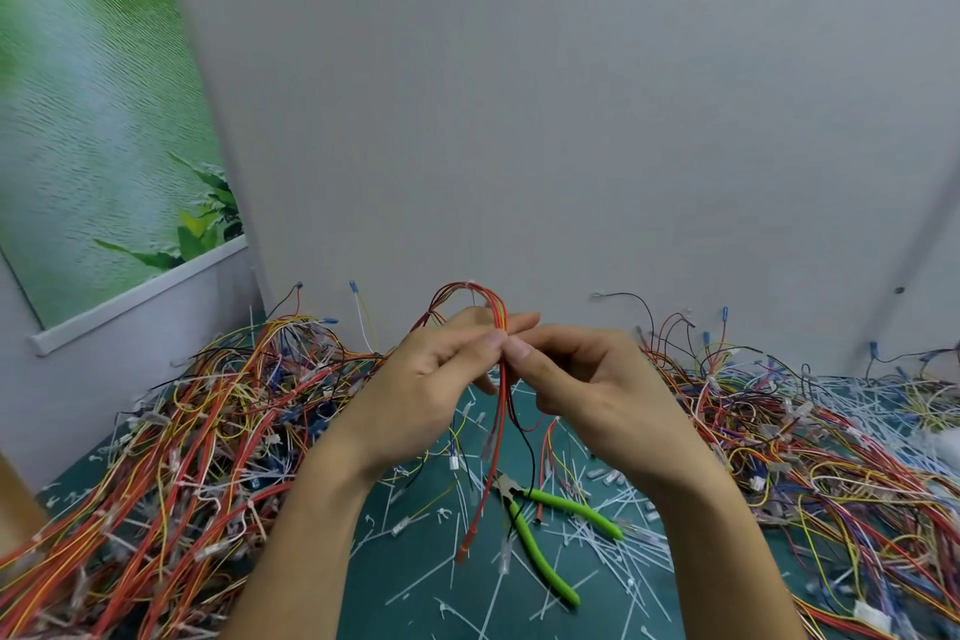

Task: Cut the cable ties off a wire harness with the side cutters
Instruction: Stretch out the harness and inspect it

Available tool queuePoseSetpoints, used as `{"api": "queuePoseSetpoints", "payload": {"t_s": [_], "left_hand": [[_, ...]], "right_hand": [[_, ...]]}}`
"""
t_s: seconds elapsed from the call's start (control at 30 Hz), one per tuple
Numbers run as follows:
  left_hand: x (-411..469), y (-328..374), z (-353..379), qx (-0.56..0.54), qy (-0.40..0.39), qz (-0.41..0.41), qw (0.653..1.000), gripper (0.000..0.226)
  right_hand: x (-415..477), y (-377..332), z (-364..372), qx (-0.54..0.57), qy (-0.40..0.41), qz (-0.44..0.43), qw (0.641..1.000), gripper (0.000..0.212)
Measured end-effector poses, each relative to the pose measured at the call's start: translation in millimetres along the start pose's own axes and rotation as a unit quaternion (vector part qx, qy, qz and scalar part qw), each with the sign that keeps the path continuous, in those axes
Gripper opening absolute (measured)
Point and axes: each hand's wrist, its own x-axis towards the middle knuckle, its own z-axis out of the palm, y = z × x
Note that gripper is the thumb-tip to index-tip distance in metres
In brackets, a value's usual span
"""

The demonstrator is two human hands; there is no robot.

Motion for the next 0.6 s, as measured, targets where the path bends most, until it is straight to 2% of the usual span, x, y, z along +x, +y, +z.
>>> {"api": "queuePoseSetpoints", "payload": {"t_s": [0.17,0.27,0.33,0.47,0.6], "left_hand": [[3.4,-6.3,0.1,-0.130,-0.004,-0.068,0.989,0.049],[11.9,-14.3,-5.8,-0.205,0.058,-0.143,0.966,0.065],[15.6,-19.3,-12.1,-0.257,0.108,-0.171,0.945,0.064],[17.4,-23.4,-17.5,-0.398,0.143,-0.122,0.898,0.040],[20.1,-27.2,-17.3,-0.405,0.209,-0.072,0.887,0.026]], "right_hand": [[-0.6,-3.4,1.8,0.036,-0.027,0.024,0.999,0.023],[-1.1,-6.8,1.0,0.071,-0.019,0.066,0.995,0.023],[-1.6,-9.9,-1.4,0.068,-0.007,0.085,0.994,0.025],[-1.6,-11.0,-4.8,0.061,-0.028,0.130,0.989,0.018],[-0.2,-9.1,-4.4,0.062,-0.016,0.150,0.987,0.033]]}}
